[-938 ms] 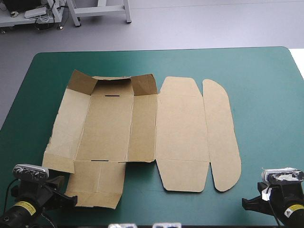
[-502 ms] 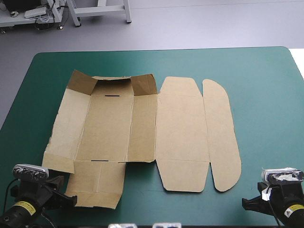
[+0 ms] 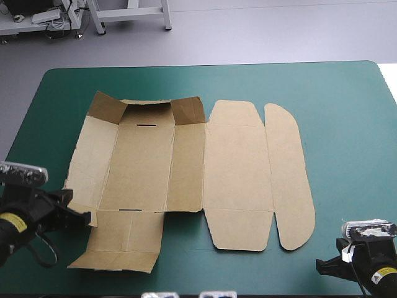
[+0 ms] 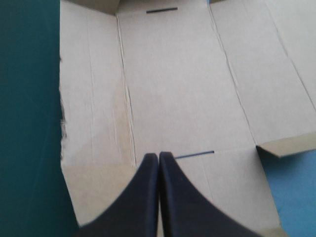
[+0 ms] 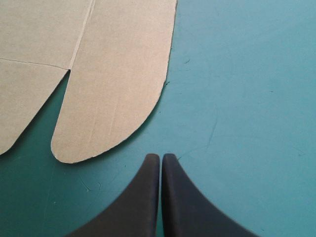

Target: Fold the box

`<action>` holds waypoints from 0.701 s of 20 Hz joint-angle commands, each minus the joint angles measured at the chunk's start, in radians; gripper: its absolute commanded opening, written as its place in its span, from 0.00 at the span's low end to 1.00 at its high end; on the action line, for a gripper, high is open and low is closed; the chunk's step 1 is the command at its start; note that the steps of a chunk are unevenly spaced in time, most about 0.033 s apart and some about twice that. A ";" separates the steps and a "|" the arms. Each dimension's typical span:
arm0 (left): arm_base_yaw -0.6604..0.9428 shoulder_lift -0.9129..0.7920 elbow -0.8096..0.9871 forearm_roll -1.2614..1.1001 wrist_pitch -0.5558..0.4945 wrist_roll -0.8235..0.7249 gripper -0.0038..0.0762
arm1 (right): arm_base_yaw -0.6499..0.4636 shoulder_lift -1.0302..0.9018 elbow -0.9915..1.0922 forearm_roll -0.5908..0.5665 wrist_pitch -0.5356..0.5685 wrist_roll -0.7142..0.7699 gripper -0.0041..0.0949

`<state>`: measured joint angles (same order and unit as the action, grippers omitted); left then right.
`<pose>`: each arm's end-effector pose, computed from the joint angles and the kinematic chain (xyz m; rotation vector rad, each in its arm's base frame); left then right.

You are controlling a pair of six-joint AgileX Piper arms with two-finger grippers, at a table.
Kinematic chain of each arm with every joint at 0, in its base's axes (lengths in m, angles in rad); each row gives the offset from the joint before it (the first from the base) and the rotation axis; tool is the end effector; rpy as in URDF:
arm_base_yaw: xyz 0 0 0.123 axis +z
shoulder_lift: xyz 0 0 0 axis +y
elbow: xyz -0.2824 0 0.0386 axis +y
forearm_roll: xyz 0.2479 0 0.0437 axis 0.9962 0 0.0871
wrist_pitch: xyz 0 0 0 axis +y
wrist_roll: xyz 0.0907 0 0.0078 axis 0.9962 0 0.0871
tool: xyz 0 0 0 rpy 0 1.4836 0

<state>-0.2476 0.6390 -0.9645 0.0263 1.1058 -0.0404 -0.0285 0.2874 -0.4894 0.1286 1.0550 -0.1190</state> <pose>0.0851 -0.0193 0.3848 0.2352 2.2541 -0.1201 0.0398 0.0090 0.2701 -0.0869 2.3271 0.0884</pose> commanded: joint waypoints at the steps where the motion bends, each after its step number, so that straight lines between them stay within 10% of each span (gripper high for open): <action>1: 0.000 0.147 -0.172 0.002 -0.051 0.040 0.04 | 0.004 0.012 -0.026 0.004 -0.051 -0.005 0.04; 8: 0.015 0.535 -0.405 0.139 -0.078 0.040 0.04 | 0.004 0.012 -0.026 0.004 -0.051 -0.005 0.04; 14: 0.404 0.753 -0.534 -0.178 -0.087 0.133 0.04 | 0.004 0.012 -0.026 0.004 -0.051 -0.005 0.04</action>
<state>0.0388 1.3728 -1.4481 -0.0145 1.0628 0.0508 -0.0285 0.2874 -0.4894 0.1286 1.0550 -0.1190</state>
